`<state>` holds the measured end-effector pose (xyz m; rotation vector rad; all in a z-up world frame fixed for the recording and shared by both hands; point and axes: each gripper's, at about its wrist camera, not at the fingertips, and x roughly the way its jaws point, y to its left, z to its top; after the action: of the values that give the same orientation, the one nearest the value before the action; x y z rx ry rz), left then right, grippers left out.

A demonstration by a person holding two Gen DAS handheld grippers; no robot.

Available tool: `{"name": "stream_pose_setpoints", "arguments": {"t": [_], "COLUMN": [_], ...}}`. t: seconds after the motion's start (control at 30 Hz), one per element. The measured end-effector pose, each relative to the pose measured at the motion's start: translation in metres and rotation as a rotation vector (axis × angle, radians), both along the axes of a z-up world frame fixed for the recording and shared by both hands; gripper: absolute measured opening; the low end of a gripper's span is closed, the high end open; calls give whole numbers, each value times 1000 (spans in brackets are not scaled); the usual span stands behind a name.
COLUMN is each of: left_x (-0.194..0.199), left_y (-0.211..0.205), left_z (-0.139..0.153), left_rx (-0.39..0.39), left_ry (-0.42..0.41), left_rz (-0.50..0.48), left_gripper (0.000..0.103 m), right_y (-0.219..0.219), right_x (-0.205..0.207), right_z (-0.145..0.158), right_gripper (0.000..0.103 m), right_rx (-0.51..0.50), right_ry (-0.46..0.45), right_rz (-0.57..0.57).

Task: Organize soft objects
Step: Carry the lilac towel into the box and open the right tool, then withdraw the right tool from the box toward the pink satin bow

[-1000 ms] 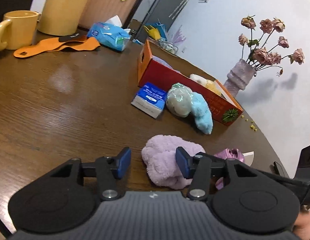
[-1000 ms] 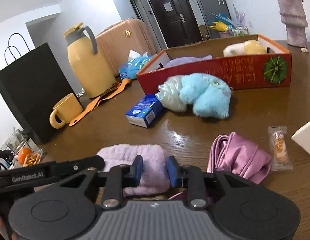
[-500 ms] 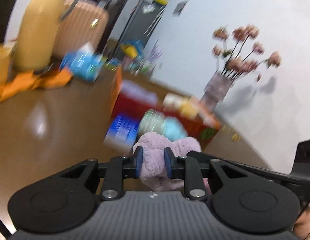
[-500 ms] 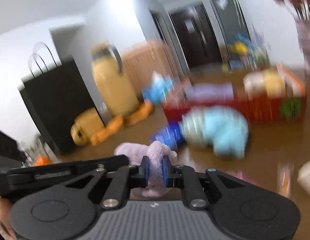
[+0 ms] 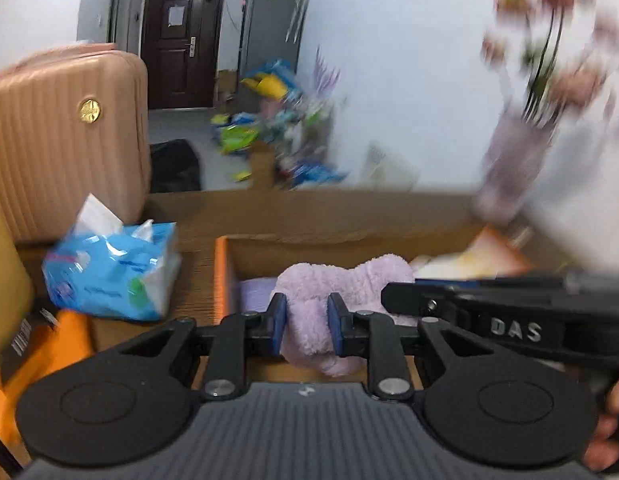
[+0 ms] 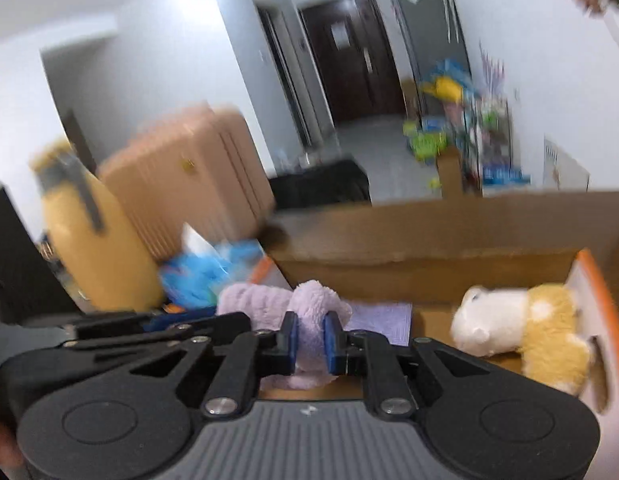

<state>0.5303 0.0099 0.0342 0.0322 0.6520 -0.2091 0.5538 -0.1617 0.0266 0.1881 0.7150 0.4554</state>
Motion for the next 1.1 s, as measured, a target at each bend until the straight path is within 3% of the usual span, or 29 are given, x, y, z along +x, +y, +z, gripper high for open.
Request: {"name": "stream_pose_setpoints", "arguments": {"t": [0.1, 0.2, 0.3, 0.37, 0.5, 0.63, 0.73, 0.8, 0.97, 1.1], "left_x": [8, 4, -3, -10, -31, -73, -109, -130, -175, -222], "left_y": [-3, 2, 2, 5, 15, 31, 40, 43, 38, 35], "left_z": [-23, -34, -30, -18, 23, 68, 92, 103, 123, 119], "left_rx": [94, 78, 92, 76, 26, -13, -21, -19, -28, -52], "left_ry": [60, 119, 87, 61, 3, -81, -127, -152, -185, -238], "left_rz": [-14, -67, -65, -52, -22, 16, 33, 42, 45, 35], "left_gripper": [18, 20, 34, 43, 49, 67, 74, 76, 78, 81], "right_y": [16, 19, 19, 17, -6, -47, -76, -92, -117, -127], "right_x": [26, 36, 41, 35, 7, -44, -86, -113, -169, -223], "right_z": [-32, -46, -51, -43, 4, 63, 96, 110, 130, 136], "right_gripper": [14, 15, 23, 23, 32, 46, 52, 56, 57, 62], "right_rx": [-44, -32, -49, -65, -70, -102, -137, -154, -165, -152], "right_ry": [139, 220, 264, 243, 129, -10, -88, -125, -189, -270], "right_rz": [23, 28, 14, 18, -2, -55, -84, -98, -125, -114]}}
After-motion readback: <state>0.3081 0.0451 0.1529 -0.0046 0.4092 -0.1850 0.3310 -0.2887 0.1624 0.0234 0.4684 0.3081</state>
